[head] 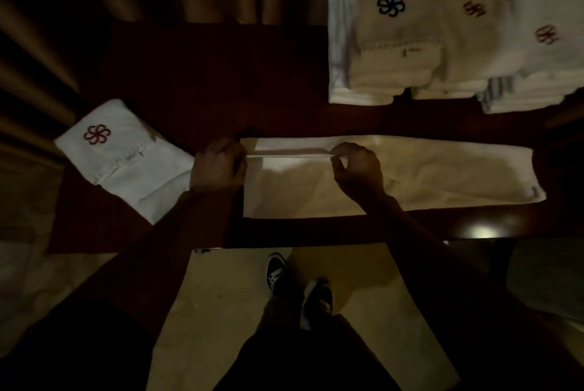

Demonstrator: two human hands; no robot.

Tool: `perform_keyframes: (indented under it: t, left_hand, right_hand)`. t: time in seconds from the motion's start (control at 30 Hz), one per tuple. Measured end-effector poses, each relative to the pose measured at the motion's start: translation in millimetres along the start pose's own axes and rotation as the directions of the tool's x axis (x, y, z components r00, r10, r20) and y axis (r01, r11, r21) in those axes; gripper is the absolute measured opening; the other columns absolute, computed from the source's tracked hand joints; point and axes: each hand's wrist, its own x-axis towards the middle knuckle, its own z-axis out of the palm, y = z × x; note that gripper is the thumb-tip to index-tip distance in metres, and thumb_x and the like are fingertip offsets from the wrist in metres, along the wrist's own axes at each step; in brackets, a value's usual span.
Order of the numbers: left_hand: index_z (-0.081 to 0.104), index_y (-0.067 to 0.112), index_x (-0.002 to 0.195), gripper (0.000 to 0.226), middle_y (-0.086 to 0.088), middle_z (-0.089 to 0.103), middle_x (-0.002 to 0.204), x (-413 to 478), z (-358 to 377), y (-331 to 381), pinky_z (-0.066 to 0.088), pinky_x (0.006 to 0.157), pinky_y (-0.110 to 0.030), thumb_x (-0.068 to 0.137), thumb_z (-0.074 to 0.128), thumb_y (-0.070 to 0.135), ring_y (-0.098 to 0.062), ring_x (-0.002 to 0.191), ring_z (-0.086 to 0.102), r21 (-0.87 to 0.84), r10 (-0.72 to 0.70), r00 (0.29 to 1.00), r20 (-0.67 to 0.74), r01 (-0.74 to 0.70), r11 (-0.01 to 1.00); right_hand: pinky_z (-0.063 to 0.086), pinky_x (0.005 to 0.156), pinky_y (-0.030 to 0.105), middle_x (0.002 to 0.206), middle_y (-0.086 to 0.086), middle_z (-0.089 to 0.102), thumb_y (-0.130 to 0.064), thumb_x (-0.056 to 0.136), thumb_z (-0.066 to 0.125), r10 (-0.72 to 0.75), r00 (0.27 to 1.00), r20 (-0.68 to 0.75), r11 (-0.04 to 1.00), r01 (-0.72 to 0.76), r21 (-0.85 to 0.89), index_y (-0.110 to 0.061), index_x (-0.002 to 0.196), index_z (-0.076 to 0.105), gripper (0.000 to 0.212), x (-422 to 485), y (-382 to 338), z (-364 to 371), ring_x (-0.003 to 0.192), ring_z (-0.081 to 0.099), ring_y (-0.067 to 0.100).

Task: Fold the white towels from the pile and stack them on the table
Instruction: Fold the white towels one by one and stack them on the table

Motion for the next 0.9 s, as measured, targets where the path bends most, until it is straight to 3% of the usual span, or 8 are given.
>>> perform_keyframes:
  t: [0.2,0.5,0.7,0.9]
  left_hand:
    - [0.067,0.01,0.093,0.029,-0.009,0.065,0.096,-45,-3,19,0.049,0.061,-0.036,0.088,0.048,0.032,-0.03,0.082,0.063,0.035,0.064,0.996,-0.058,-0.062,0.998]
    - [0.068,0.011,0.092,0.03,-0.009,0.065,0.098,-95,22,33,0.05,0.07,-0.041,0.087,0.043,0.027,-0.035,0.089,0.062,0.11,0.007,0.999,0.038,-0.011,0.994]
    - [0.064,0.012,0.115,0.033,-0.012,0.06,0.12,-100,33,47,0.046,0.085,-0.048,0.091,0.051,0.032,-0.034,0.108,0.056,0.157,-0.218,0.976,0.003,0.215,0.964]
    - [0.058,0.009,0.126,0.042,-0.014,0.056,0.129,-85,41,64,0.044,0.09,-0.051,0.094,0.05,0.034,-0.037,0.117,0.052,0.082,-0.172,0.981,0.089,0.164,0.983]
  right_hand:
    - [0.055,0.084,0.038,0.106,0.002,0.074,-0.02,0.094,0.063,0.002,0.995,0.096,1.0,-0.001,-0.004,-0.015,0.106,0.072,0.016,-33,7,-15,0.097,0.068,0.024]
    - [0.054,0.084,0.035,0.109,0.0,0.073,-0.02,0.094,0.062,-0.06,0.983,0.175,0.996,0.072,-0.061,-0.017,0.108,0.073,0.018,-73,22,-14,0.099,0.067,0.021]
    - [0.05,0.101,0.04,0.127,0.007,0.065,-0.018,0.09,0.067,-0.067,0.983,0.169,0.994,0.081,-0.079,-0.011,0.119,0.067,0.029,-84,28,-7,0.126,0.055,0.025]
    - [0.043,0.106,0.043,0.132,0.014,0.062,-0.028,0.087,0.058,-0.03,0.974,0.225,0.997,0.044,-0.058,-0.005,0.125,0.064,0.045,-91,35,-1,0.131,0.05,0.033]
